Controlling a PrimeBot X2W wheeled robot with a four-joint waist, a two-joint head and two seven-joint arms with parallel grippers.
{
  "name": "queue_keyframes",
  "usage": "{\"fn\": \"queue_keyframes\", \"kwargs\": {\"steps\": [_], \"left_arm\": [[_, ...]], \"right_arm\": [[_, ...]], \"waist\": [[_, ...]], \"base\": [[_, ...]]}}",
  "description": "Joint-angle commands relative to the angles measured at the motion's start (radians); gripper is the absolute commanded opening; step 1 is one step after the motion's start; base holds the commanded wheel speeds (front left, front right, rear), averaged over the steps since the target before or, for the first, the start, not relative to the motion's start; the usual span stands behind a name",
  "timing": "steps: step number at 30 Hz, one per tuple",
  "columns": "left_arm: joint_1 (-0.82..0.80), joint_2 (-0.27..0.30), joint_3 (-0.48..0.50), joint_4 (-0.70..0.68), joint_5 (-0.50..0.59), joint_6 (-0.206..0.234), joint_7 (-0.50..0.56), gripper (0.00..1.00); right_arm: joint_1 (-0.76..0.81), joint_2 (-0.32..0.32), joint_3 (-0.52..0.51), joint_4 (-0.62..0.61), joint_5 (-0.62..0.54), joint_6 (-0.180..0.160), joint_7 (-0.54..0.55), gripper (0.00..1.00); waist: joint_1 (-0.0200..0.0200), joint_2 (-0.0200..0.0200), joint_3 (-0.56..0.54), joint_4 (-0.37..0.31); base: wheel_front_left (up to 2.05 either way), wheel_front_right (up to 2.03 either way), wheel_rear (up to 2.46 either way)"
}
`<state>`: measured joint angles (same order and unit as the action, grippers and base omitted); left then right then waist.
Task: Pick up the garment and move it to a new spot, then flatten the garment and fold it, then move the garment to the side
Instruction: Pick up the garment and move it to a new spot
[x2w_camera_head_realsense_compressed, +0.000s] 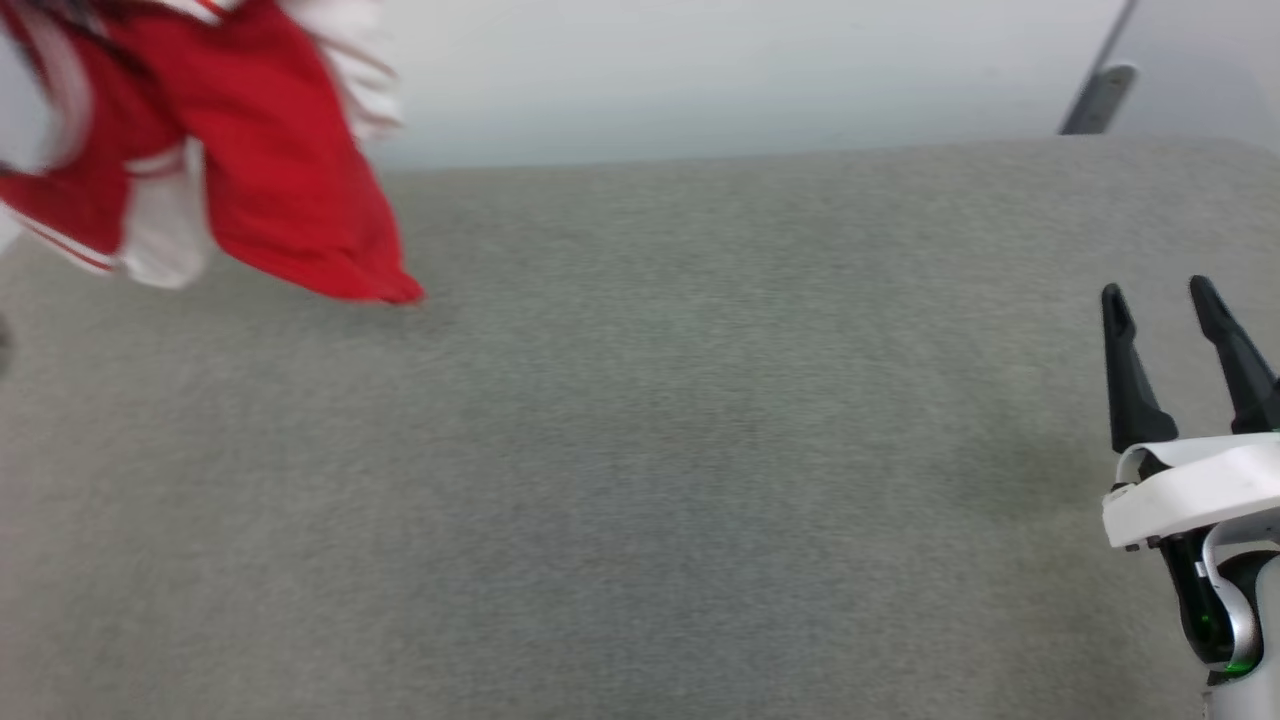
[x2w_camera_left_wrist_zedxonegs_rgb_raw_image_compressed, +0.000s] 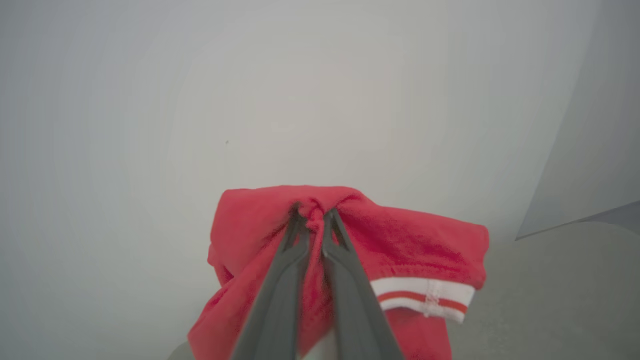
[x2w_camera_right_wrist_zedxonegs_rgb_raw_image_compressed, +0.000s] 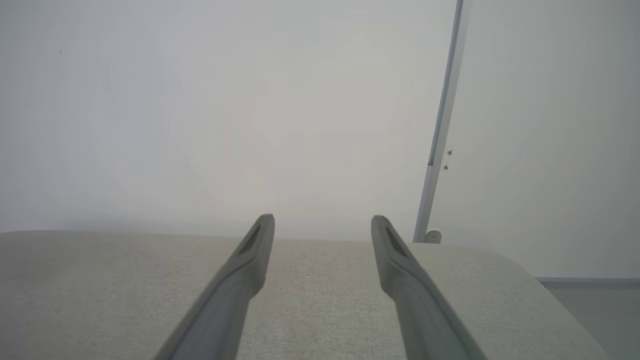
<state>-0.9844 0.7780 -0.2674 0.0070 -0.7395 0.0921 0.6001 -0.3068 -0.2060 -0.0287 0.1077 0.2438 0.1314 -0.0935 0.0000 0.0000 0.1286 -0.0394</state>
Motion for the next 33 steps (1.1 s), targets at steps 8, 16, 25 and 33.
{"fn": "queue_keyframes", "kwargs": {"steps": [8,16,25,33], "left_arm": [[0.058,-0.077,-0.079,-0.176,0.014,0.077,0.065,0.00],[0.161,-0.145,-0.163,-0.230,0.021,0.127,0.077,0.00],[0.355,-0.193,-0.229,-0.134,-0.026,0.153,0.066,0.00],[0.445,-0.216,-0.264,0.015,-0.066,0.129,0.065,0.00]], "right_arm": [[0.018,0.015,-0.043,-0.006,-0.017,-0.001,-0.016,1.00],[0.031,0.041,-0.066,0.005,-0.020,-0.001,-0.036,1.00],[0.031,0.067,-0.046,0.046,-0.016,-0.001,-0.062,1.00],[0.006,0.073,-0.019,0.084,-0.007,-0.001,-0.080,1.00]], "waist": [[0.0000,0.0000,0.033,-0.110],[0.0000,0.0000,0.062,-0.143],[0.0000,0.0000,0.083,-0.148],[0.0000,0.0000,0.095,-0.149]], "base": [[0.00,0.00,0.00],[0.00,0.00,0.00],[0.00,0.00,0.00],[0.00,0.00,0.00]]}}
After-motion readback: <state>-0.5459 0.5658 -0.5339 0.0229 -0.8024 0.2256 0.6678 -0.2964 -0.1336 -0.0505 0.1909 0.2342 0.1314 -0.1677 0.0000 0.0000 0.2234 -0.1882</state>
